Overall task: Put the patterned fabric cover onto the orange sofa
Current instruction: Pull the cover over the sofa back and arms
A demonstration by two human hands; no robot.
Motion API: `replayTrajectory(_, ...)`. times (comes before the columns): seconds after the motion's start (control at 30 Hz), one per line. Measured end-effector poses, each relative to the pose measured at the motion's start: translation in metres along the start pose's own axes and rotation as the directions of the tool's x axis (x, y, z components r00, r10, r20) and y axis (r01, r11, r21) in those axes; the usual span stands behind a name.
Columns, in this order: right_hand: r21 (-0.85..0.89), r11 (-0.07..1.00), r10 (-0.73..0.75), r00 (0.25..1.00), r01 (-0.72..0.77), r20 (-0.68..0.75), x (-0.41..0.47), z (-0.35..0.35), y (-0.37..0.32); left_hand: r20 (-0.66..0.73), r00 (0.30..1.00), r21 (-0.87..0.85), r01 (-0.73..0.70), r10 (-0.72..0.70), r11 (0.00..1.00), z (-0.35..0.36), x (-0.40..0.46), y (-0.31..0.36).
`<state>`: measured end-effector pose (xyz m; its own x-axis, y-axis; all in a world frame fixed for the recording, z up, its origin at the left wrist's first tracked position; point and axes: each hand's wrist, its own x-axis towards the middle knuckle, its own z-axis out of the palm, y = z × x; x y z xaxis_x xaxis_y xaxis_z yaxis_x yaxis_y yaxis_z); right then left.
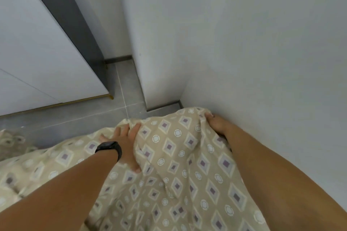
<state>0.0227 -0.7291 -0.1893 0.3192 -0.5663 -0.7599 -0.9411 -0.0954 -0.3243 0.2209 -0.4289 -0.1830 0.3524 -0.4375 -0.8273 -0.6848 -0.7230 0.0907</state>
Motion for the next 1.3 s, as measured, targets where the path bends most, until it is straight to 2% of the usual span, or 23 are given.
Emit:
replayTrajectory(0.07,-0.098,0.989,-0.123,0.983,0.11,-0.138,0.002,-0.001,-0.016,-0.074,0.995,0.016,-0.066,0.067,0.998,0.007,0.003,-0.006)
replayTrajectory(0.17,-0.04,0.973,-0.229,0.951,0.225,-0.21,0.0,-0.01,-0.037,-0.306,0.925,0.087,-0.207,0.224,0.974,0.025,0.005,-0.021)
replayTrajectory(0.23,-0.028,0.984,-0.18,0.98,0.178,-0.09,0.008,-0.011,-0.037,-0.368,0.888,0.093,-0.259,0.275,0.961,0.028,0.015,-0.024)
replayTrajectory(0.3,-0.204,0.967,-0.144,0.988,0.154,0.059,0.008,-0.007,-0.031,-0.387,0.873,0.128,-0.269,0.298,0.955,0.032,0.015,-0.025)
replayTrajectory(0.33,-0.288,0.941,-0.161,0.984,0.176,0.076,0.01,-0.007,-0.031,-0.402,0.867,0.128,-0.265,0.294,0.956,0.033,0.016,-0.026)
replayTrajectory(0.37,-0.341,0.921,-0.187,0.982,0.188,0.035,0.012,-0.01,-0.032,-0.41,0.862,0.131,-0.266,0.296,0.955,0.032,0.017,-0.026)
replayTrajectory(0.43,-0.341,0.918,-0.264,0.954,0.203,-0.141,0.013,-0.014,-0.031,-0.404,0.862,0.141,-0.272,0.306,0.952,0.031,0.016,-0.026)
replayTrajectory(0.53,-0.329,0.929,-0.275,0.908,0.167,-0.315,0.021,-0.016,-0.032,-0.389,0.864,0.152,-0.282,0.32,0.947,0.028,0.016,-0.026)
replayTrajectory(0.57,-0.337,0.929,-0.287,0.875,0.155,-0.389,0.024,-0.014,-0.033,-0.381,0.866,0.154,-0.284,0.322,0.946,0.028,0.016,-0.025)
replayTrajectory(0.63,-0.454,0.878,-0.403,0.748,0.152,-0.528,0.026,-0.012,-0.042,-0.386,0.863,0.151,-0.291,0.327,0.945,0.027,0.016,-0.026)
replayTrajectory(0.67,-0.549,0.824,-0.472,0.702,0.138,-0.533,0.027,-0.009,-0.044,-0.391,0.861,0.146,-0.292,0.326,0.945,0.029,0.015,-0.026)
replayTrajectory(0.7,-0.623,0.774,-0.513,0.687,0.112,-0.514,0.03,-0.009,-0.047,-0.397,0.858,0.139,-0.295,0.326,0.945,0.029,0.015,-0.027)
replayTrajectory(0.77,-0.686,0.726,-0.467,0.763,0.044,-0.446,0.04,-0.006,-0.048,-0.402,0.853,0.13,-0.307,0.333,0.943,0.031,0.015,-0.027)
replayTrajectory(0.83,-0.688,0.724,-0.406,0.838,0.052,-0.364,0.055,-0.003,-0.045,-0.423,0.843,0.121,-0.311,0.333,0.943,0.033,0.018,-0.029)
replayTrajectory(0.9,-0.655,0.749,-0.39,0.864,0.097,-0.318,0.061,-0.008,-0.045,-0.43,0.836,0.111,-0.324,0.34,0.939,0.033,0.019,-0.03)
replayTrajectory(1.0,-0.477,0.859,-0.355,0.889,0.188,-0.289,0.04,-0.021,-0.054,-0.425,0.835,0.119,-0.332,0.35,0.936,0.032,0.018,-0.03)
replayTrajectory(1.07,-0.448,0.879,-0.27,0.943,0.16,-0.192,0.01,-0.032,-0.06,-0.423,0.838,0.126,-0.321,0.344,0.939,0.031,0.017,-0.03)
replayTrajectory(1.13,-0.639,0.767,-0.092,0.995,0.053,-0.028,-0.022,-0.031,-0.062,-0.425,0.839,0.128,-0.316,0.34,0.94,0.031,0.017,-0.03)
replayTrajectory(1.17,-0.71,0.704,-0.036,0.999,0.027,0.001,-0.034,-0.023,-0.058,-0.423,0.84,0.127,-0.317,0.34,0.94,0.03,0.016,-0.029)
replayTrajectory(1.2,-0.733,0.68,-0.035,0.999,0.004,-0.027,-0.041,-0.013,-0.049,-0.417,0.842,0.129,-0.317,0.341,0.94,0.029,0.015,-0.029)
replayTrajectory(1.3,-0.649,0.761,-0.163,0.966,-0.006,-0.2,-0.046,-0.002,-0.032,-0.399,0.855,0.127,-0.307,0.332,0.943,0.029,0.013,-0.029)
